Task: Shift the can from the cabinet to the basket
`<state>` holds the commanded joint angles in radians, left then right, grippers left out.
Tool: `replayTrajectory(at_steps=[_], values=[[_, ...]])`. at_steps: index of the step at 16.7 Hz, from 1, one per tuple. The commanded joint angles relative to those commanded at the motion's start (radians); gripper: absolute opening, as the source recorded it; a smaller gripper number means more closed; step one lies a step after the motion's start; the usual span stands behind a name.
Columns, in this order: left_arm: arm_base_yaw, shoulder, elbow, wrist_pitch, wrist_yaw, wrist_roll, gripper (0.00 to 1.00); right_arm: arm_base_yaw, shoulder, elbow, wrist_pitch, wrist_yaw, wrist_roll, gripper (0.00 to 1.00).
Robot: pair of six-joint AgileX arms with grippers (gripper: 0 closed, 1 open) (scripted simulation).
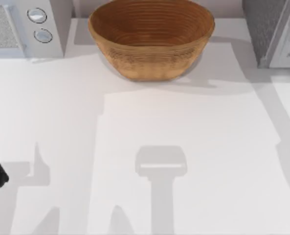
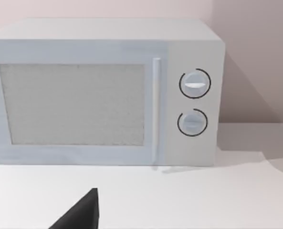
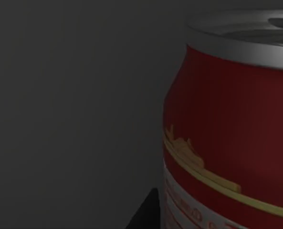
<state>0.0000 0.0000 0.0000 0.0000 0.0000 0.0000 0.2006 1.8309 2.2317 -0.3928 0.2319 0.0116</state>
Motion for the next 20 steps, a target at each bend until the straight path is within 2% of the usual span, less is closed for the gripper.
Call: replayTrajectory(at_steps=[5,15,20], values=[[0.0,0.0,0.0,0.0,0.0,0.0,1.0,0.018,-0.037,-0.008,-0.024,0.015,-0.001,0.0],[0.0,0.0,0.0,0.0,0.0,0.0,1.0,0.19,-0.405,-0.111,-0.295,0.182,0.0,0.0],[0.0,0.0,0.0,0.0,0.0,0.0,1.0,0.205,-0.436,-0.12,-0.318,0.196,0.0,0.0]])
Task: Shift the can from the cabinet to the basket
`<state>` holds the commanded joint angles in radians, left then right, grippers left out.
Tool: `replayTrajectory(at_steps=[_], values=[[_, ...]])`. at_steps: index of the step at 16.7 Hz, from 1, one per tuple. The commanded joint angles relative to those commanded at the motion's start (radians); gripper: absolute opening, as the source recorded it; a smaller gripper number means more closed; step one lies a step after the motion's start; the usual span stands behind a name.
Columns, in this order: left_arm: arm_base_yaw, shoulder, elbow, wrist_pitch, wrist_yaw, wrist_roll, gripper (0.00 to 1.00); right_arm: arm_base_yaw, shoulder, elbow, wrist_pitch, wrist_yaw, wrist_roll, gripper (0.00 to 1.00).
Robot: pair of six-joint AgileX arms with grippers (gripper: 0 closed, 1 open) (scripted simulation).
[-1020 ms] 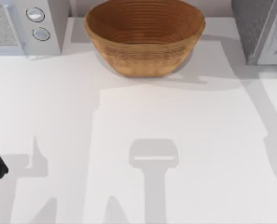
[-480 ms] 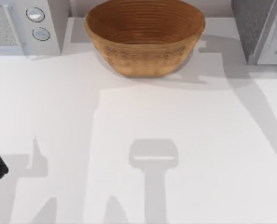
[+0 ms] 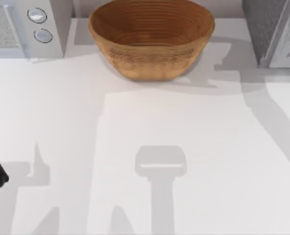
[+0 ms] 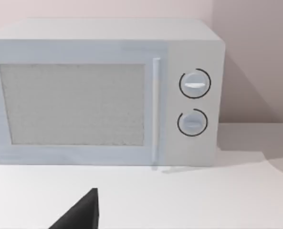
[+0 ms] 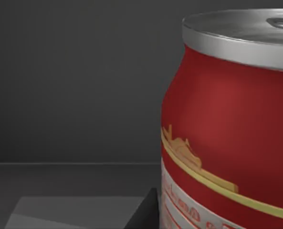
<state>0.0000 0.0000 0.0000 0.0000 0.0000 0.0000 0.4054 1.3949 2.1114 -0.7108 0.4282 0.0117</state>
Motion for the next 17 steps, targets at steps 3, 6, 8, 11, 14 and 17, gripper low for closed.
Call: replayTrajectory(at_steps=[3,6,8,11,14,17], values=[[0.0,0.0,0.0,0.0,0.0,0.0,1.0,-0.007,-0.005,-0.014,0.006,-0.009,0.002,0.0],[0.0,0.0,0.0,0.0,0.0,0.0,1.0,-0.034,-0.079,-0.106,0.04,-0.063,0.009,0.0],[0.0,0.0,0.0,0.0,0.0,0.0,1.0,-0.064,-0.159,-0.22,0.078,-0.118,0.014,0.0],[0.0,0.0,0.0,0.0,0.0,0.0,1.0,-0.122,-0.318,-0.469,0.152,-0.211,0.022,0.0],[0.0,0.0,0.0,0.0,0.0,0.0,1.0,-0.187,-0.512,-0.795,0.246,-0.301,0.025,0.0],[0.0,0.0,0.0,0.0,0.0,0.0,1.0,-0.251,-0.728,-1.155,0.354,-0.372,0.023,0.0]])
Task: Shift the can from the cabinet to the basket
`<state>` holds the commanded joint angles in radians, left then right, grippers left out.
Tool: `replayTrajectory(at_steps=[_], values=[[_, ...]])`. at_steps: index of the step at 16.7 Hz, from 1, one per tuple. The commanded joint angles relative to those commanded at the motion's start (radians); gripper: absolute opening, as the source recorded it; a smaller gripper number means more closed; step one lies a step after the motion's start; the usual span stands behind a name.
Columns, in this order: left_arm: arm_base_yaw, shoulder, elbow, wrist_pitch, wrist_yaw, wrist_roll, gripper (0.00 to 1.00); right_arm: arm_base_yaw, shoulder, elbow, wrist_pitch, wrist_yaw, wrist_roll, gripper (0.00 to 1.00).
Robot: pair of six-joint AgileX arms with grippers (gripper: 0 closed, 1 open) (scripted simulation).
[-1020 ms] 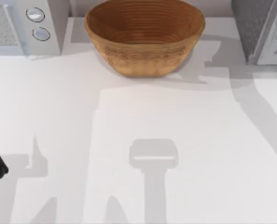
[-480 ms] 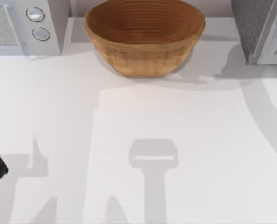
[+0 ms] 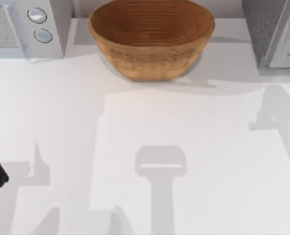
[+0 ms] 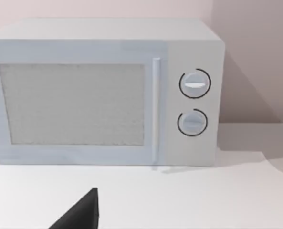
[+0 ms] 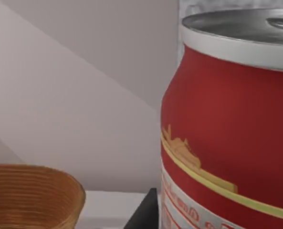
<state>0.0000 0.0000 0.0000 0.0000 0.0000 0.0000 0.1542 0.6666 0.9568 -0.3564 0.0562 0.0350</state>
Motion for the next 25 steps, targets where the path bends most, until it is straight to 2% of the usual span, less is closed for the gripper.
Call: replayTrajectory(at_steps=[6,11,20,25], values=[[0.0,0.0,0.0,0.0,0.0,0.0,1.0,-0.103,-0.415,-0.637,0.218,-0.067,-0.017,0.0],[0.0,0.0,0.0,0.0,0.0,0.0,1.0,-0.148,-0.634,-0.916,0.338,-0.062,-0.032,0.0],[0.0,0.0,0.0,0.0,0.0,0.0,1.0,-0.146,-0.649,-0.953,0.358,-0.053,-0.033,0.0],[0.0,0.0,0.0,0.0,0.0,0.0,1.0,-0.066,-0.44,-0.762,0.426,0.024,-0.031,0.0]])
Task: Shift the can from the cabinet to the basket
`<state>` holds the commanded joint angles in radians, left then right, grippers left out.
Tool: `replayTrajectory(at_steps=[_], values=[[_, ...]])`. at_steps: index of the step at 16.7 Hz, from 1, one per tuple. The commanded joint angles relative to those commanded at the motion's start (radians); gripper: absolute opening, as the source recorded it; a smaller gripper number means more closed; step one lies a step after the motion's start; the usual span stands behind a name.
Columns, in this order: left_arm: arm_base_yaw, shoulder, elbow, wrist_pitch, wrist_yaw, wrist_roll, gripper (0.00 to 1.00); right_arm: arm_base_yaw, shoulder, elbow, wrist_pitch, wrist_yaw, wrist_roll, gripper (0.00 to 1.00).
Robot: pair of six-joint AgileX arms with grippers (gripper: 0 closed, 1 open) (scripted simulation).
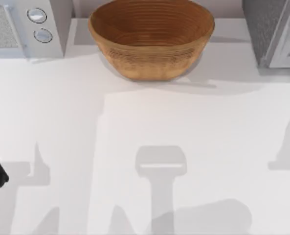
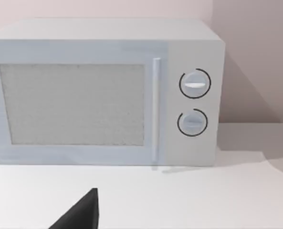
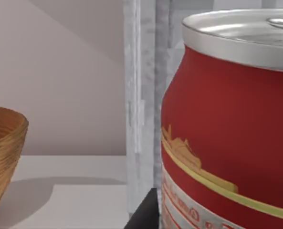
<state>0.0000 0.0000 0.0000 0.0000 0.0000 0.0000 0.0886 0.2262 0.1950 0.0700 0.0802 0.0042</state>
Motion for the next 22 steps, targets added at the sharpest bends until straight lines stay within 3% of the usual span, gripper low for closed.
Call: replayTrajectory(at_steps=[16,22], values=[[0.0,0.0,0.0,0.0,0.0,0.0,1.0,0.478,1.635,1.209,0.382,0.507,0.01,0.0],[0.0,0.0,0.0,0.0,0.0,0.0,1.0,0.581,1.975,1.462,0.466,0.611,0.015,0.0]])
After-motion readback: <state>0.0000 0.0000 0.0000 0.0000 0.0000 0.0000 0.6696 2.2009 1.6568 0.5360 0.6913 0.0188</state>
